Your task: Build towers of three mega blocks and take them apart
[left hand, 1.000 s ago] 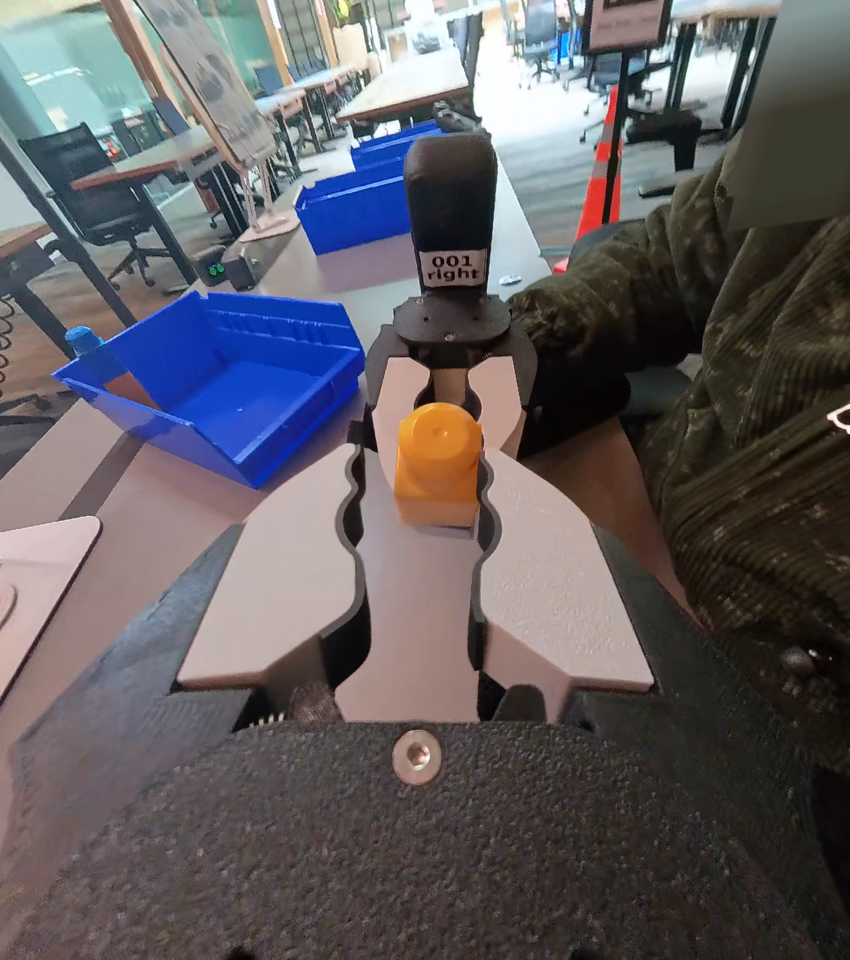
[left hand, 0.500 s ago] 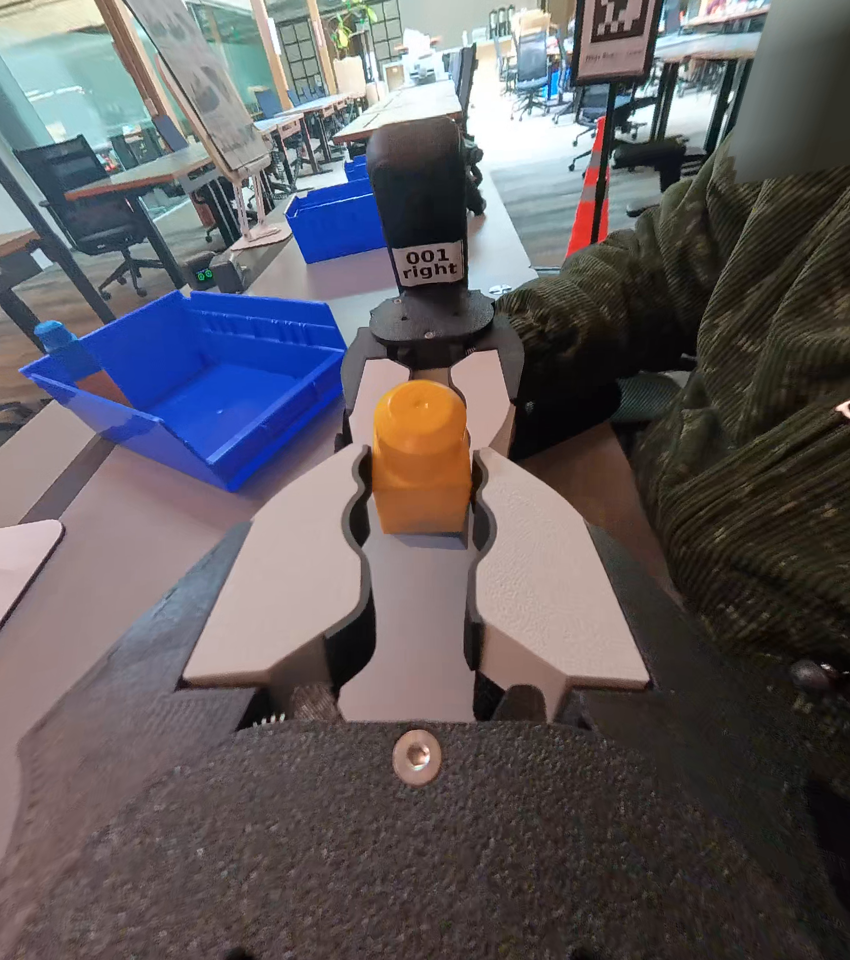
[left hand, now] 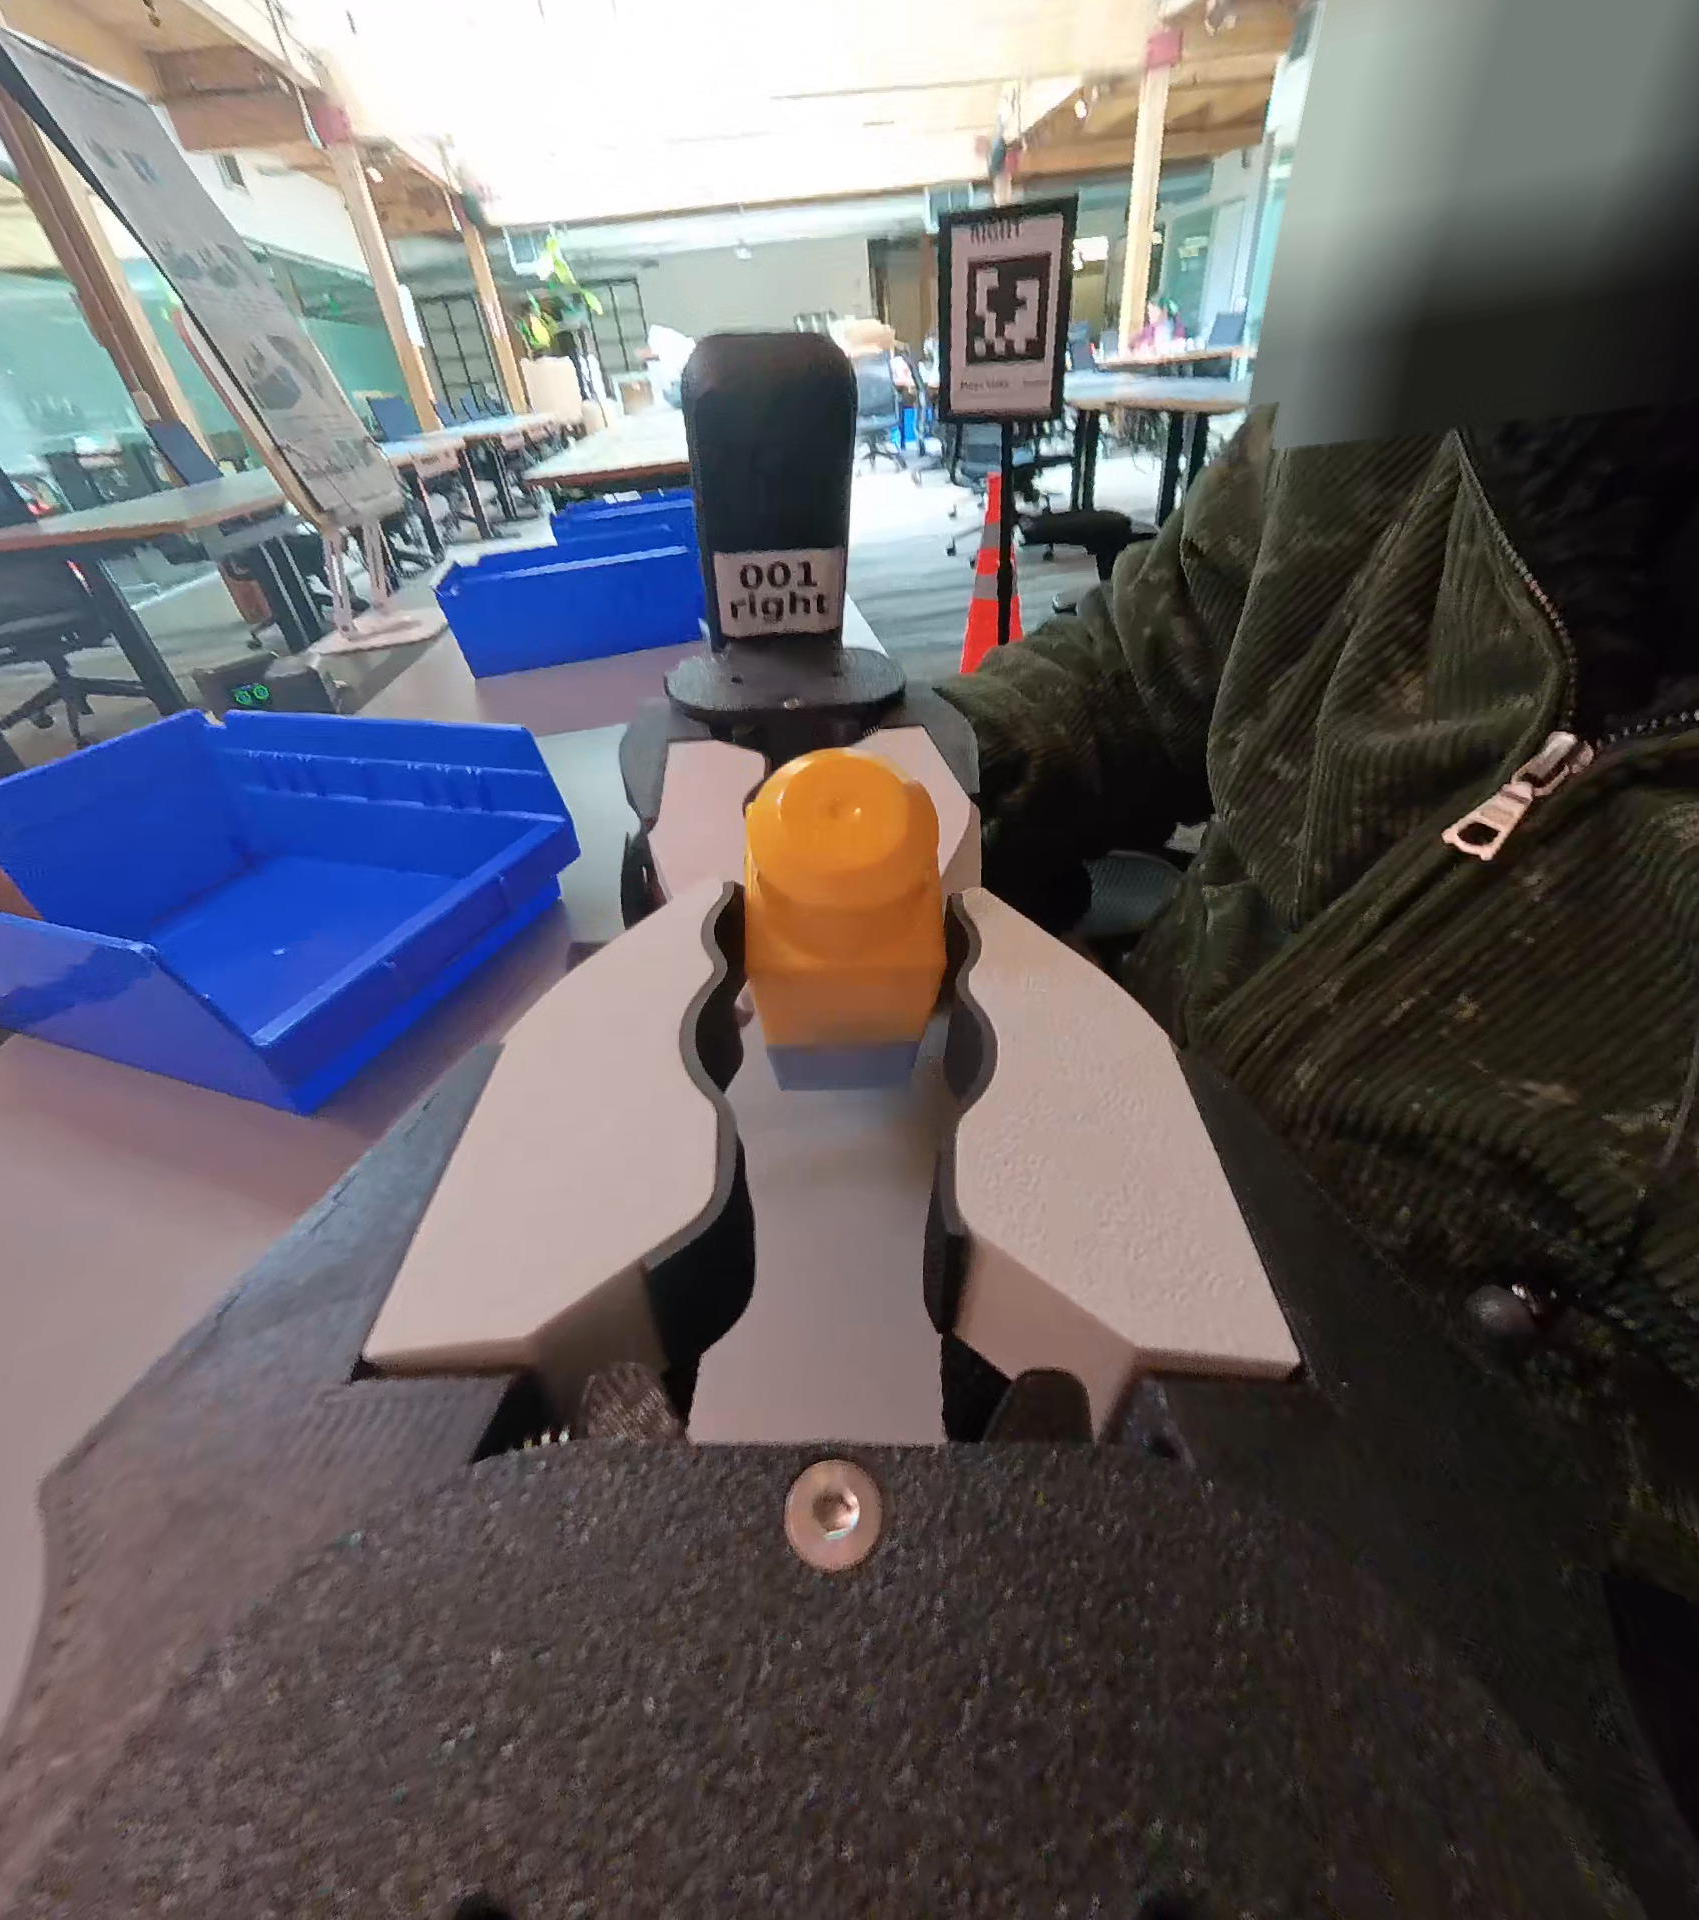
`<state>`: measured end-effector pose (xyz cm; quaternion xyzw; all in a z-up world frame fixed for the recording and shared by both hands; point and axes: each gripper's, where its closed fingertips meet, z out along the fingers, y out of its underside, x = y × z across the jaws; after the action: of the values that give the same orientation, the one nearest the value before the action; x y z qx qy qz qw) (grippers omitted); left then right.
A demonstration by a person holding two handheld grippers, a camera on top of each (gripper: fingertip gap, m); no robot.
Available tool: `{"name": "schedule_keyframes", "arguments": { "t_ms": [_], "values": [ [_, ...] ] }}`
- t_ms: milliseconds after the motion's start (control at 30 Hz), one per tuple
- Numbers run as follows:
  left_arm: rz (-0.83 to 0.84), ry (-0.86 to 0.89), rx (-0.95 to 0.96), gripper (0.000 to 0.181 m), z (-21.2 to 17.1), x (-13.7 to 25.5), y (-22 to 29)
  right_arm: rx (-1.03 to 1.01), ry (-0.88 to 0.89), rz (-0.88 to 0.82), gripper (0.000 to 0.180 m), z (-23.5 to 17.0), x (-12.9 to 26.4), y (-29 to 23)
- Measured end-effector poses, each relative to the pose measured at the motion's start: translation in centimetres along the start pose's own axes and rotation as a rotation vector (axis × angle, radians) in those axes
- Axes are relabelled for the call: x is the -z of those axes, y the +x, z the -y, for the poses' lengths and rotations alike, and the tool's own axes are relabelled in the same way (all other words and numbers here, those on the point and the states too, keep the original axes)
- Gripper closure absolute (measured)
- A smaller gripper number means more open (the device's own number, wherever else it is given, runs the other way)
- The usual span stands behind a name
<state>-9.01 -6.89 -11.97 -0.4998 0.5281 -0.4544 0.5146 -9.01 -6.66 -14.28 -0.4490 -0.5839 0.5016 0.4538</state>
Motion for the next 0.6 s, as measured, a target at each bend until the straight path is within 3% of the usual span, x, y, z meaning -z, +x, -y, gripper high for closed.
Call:
{"name": "schedule_keyframes", "arguments": {
  "t_ms": [367, 600],
  "values": [
    [-0.027, -0.131, -0.007, 0.144, -2.2, 0.3, -0.2, 0.010, -0.093, -0.008, 0.144, -1.6, -0.3, 0.2],
    [0.102, 0.035, 0.077, 0.137, -1.2, -0.2, -2.5, -0.075, 0.033, -0.050, 0.144, 0.1, 0.3, 1.9]
  ]
}}
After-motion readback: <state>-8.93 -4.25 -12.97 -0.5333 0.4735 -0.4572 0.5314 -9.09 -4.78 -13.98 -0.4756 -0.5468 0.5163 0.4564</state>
